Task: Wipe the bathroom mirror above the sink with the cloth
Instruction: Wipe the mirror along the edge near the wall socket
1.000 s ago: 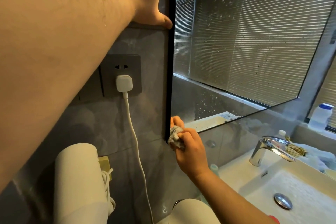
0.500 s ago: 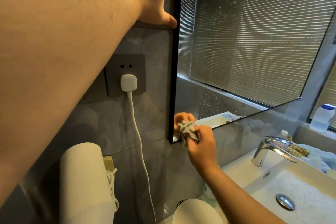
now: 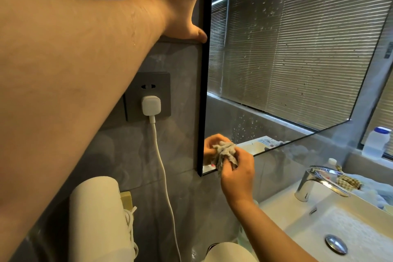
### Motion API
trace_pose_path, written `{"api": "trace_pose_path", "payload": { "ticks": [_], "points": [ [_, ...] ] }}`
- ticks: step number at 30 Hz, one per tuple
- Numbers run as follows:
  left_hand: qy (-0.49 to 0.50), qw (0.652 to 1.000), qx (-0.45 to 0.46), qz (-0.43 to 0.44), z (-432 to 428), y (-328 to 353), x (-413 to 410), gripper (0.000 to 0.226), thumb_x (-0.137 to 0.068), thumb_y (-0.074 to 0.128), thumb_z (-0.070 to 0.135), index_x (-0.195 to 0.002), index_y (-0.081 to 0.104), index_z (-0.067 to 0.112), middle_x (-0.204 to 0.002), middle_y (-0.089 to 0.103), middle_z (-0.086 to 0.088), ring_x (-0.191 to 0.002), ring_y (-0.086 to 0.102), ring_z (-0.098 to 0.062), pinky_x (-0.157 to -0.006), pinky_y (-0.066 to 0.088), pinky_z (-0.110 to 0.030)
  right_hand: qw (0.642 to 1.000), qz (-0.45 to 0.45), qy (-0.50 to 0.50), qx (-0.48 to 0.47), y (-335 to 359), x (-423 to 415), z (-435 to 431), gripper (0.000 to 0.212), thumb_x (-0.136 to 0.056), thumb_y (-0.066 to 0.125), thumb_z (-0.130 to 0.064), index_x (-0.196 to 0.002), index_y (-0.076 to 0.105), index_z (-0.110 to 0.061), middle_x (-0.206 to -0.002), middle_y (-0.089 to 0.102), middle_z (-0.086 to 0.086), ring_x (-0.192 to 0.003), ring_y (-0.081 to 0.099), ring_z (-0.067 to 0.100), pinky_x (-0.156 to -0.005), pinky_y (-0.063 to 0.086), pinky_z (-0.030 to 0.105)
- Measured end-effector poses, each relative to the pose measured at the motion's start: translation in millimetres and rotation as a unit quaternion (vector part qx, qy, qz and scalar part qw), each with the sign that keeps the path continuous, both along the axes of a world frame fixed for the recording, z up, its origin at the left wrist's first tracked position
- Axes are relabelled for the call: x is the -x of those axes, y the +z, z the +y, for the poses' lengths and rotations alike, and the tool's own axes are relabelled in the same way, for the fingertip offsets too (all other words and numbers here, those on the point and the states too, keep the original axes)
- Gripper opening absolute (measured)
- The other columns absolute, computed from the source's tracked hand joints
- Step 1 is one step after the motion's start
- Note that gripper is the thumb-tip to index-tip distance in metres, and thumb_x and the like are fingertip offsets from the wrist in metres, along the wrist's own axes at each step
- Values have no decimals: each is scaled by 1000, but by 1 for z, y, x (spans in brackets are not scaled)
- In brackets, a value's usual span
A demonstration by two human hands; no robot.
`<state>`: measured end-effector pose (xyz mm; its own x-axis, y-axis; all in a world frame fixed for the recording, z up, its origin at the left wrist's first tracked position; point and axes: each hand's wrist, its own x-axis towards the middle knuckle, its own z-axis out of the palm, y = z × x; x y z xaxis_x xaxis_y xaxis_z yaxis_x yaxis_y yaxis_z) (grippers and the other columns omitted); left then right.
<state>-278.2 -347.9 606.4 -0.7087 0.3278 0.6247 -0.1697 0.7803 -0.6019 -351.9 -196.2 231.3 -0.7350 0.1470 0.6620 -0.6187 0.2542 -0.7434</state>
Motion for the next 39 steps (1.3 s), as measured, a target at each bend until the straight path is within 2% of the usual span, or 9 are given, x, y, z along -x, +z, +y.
{"api": "trace_pose_path", "payload": {
  "ticks": [2,5,7,11,15,22,26,30,39],
  "points": [
    [-11,991,21,135,-14,-9,-5,117,-64,52,79,-143,29,-3,-151,30,-22,-138,28,-40,-112,27,-52,1000,8,4,-17,-2,-12,-5,28,-85,64,-20,-111,62,-12,-104,50,-3,-97,48,7,-87,38,11],
    [-23,991,36,124,-12,-7,-2,118,-62,49,82,-141,31,-4,-149,31,-23,-137,29,-40,-111,28,-52,999,10,33,-30,-6,-26,-12,45,-86,57,-41,-119,62,-11,-114,51,-1,-107,49,11,-96,37,13],
    [-11,992,45,115,-9,-4,0,117,-62,49,83,-140,32,-3,-149,32,-23,-137,29,-39,-111,27,-52,998,6,53,-17,-5,-30,-17,36,-90,60,-35,-119,65,-14,-114,52,-3,-109,52,13,-96,37,10],
    [6,990,61,128,-14,-6,-3,117,-62,42,86,-141,33,-1,-150,31,-21,-138,27,-38,-111,25,-52,998,37,43,-20,-6,-21,-18,28,-88,69,-7,-115,69,-16,-108,52,-12,-103,57,15,-93,47,22],
    [30,990,68,121,-14,-4,-2,123,-60,32,92,-143,31,1,-153,29,-20,-143,21,-36,-117,11,-55,998,55,41,-11,-1,-12,-15,31,-82,71,4,-102,72,-19,-104,54,-18,-93,61,14,-84,47,14],
    [82,991,50,94,-7,-8,-13,120,-66,31,91,-149,22,5,-158,18,-15,-148,10,-31,-119,2,-53,998,6,59,-33,12,-20,-10,19,-86,68,2,-84,66,-16,-89,54,-4,-87,54,1,-76,39,4],
    [67,997,-38,31,9,-36,-19,95,-82,46,66,-151,17,8,-161,9,-12,-149,3,-29,-120,-3,-51,996,-15,58,-69,17,-17,-6,29,-86,68,-1,-74,54,-23,-86,51,-3,-81,53,2,-72,39,7],
    [54,996,-74,16,13,-85,-27,82,-84,44,56,-149,24,9,-160,14,-14,-148,6,-31,-119,1,-51,996,-18,56,-69,18,-20,-6,30,-86,67,-2,-74,52,-25,-86,50,-4,-79,53,4,-71,38,5],
    [82,994,-33,57,-4,-136,-16,87,-82,36,53,-152,10,8,-160,5,-17,-148,1,-34,-118,-4,-55,994,-20,38,-98,15,-24,-13,11,-87,64,-7,-83,60,-16,-90,47,-4,-83,51,12,-74,35,8]
  ]
}}
